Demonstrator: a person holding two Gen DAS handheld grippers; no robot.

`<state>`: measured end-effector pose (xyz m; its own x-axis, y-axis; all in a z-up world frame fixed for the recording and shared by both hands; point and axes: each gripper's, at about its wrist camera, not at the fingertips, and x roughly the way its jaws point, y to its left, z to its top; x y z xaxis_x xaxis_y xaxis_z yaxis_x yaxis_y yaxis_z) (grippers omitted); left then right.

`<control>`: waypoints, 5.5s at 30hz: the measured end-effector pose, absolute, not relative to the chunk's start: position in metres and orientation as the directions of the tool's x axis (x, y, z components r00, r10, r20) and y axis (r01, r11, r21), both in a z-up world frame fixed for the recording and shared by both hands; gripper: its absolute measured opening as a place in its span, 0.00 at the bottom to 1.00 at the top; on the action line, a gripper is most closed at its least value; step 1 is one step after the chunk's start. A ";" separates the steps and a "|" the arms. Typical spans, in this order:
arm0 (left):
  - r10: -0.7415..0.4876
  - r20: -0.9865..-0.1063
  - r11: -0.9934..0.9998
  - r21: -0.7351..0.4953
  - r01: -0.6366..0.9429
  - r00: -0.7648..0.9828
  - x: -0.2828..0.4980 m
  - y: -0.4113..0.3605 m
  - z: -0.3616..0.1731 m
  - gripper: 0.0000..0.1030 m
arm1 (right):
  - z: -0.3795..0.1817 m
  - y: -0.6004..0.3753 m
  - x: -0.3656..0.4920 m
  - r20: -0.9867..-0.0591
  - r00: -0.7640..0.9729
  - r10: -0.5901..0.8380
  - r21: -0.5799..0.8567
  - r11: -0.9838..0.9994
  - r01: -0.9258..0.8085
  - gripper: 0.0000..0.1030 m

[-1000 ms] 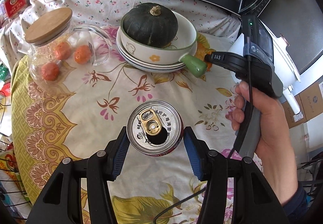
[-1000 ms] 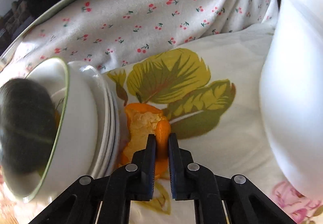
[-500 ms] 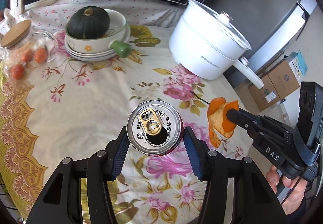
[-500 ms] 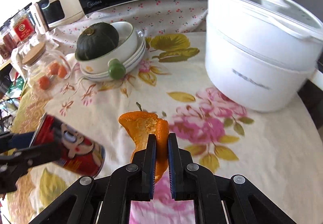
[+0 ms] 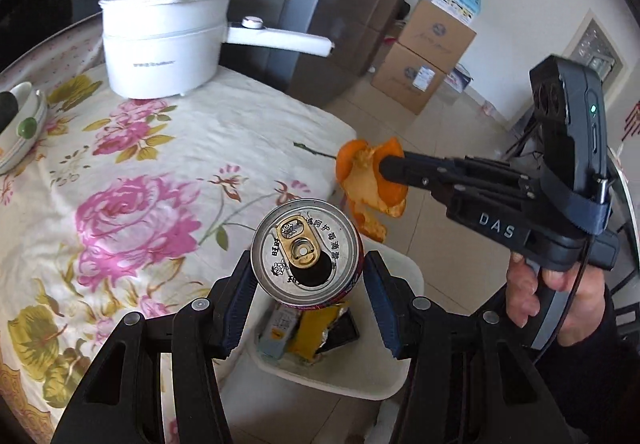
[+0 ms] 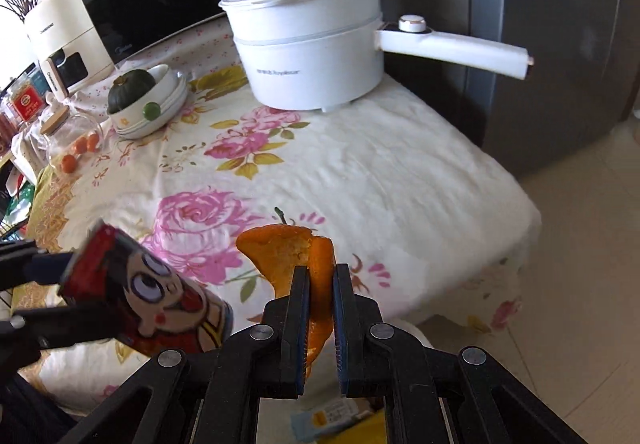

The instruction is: Collect trash

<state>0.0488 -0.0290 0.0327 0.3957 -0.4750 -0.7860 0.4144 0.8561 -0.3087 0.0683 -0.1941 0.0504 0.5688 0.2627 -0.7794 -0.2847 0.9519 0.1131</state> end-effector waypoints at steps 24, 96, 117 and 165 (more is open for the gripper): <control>-0.481 -0.846 0.817 -0.337 0.468 0.231 0.039 -0.077 -0.029 0.55 | 0.001 -0.244 0.023 -0.884 0.410 0.226 0.144 0.965 -0.220 0.12; -0.037 -0.785 0.998 0.004 0.064 0.619 -0.018 -0.028 -0.008 0.77 | 0.001 -0.207 -0.031 -0.836 0.529 0.147 0.049 0.980 -0.195 0.85; -0.065 -0.789 0.995 -0.006 0.097 0.611 -0.019 -0.031 -0.009 0.77 | -0.001 -0.206 -0.031 -0.839 0.524 0.147 0.049 0.979 -0.197 0.85; -0.107 -0.800 0.989 -0.027 0.142 0.591 -0.019 -0.032 -0.011 0.77 | -0.003 -0.204 -0.030 -0.841 0.521 0.144 0.047 0.979 -0.196 0.85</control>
